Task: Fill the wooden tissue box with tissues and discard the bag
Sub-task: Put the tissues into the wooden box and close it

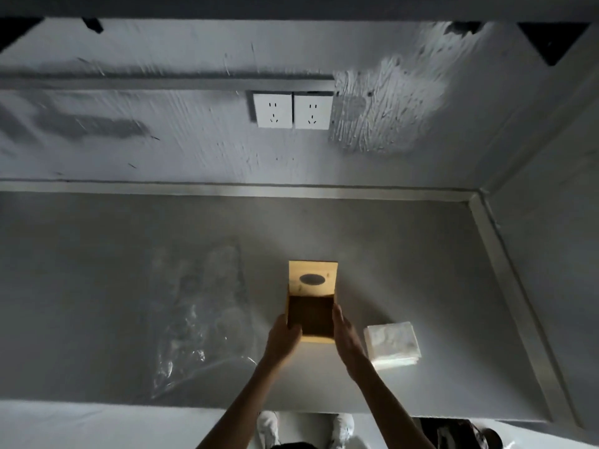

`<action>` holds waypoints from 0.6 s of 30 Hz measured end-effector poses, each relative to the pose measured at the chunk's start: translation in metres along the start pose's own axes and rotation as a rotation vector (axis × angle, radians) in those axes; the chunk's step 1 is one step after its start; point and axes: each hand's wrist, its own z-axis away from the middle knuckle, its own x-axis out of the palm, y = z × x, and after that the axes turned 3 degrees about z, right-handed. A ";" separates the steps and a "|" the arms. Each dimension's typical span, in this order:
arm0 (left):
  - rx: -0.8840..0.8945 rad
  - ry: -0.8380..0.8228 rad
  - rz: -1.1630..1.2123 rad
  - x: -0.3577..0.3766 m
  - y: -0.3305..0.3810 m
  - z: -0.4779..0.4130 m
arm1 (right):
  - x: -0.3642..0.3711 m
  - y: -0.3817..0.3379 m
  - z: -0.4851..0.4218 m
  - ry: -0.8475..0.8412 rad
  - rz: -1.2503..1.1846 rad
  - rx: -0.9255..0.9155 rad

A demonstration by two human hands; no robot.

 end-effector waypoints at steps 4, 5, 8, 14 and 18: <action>0.047 -0.081 -0.073 -0.003 -0.031 0.029 | 0.017 0.040 0.026 0.052 0.010 0.015; 0.061 -0.107 -0.098 -0.004 -0.035 0.032 | 0.020 0.047 0.028 0.070 0.029 0.011; -0.015 -0.132 -0.119 -0.011 -0.033 0.035 | 0.022 0.061 0.032 0.076 0.090 0.015; 0.207 0.154 -0.216 0.007 0.038 0.080 | -0.044 0.029 0.048 0.456 0.271 0.044; 0.146 -0.121 -0.068 0.071 0.067 0.077 | -0.112 0.029 0.034 0.638 0.430 0.065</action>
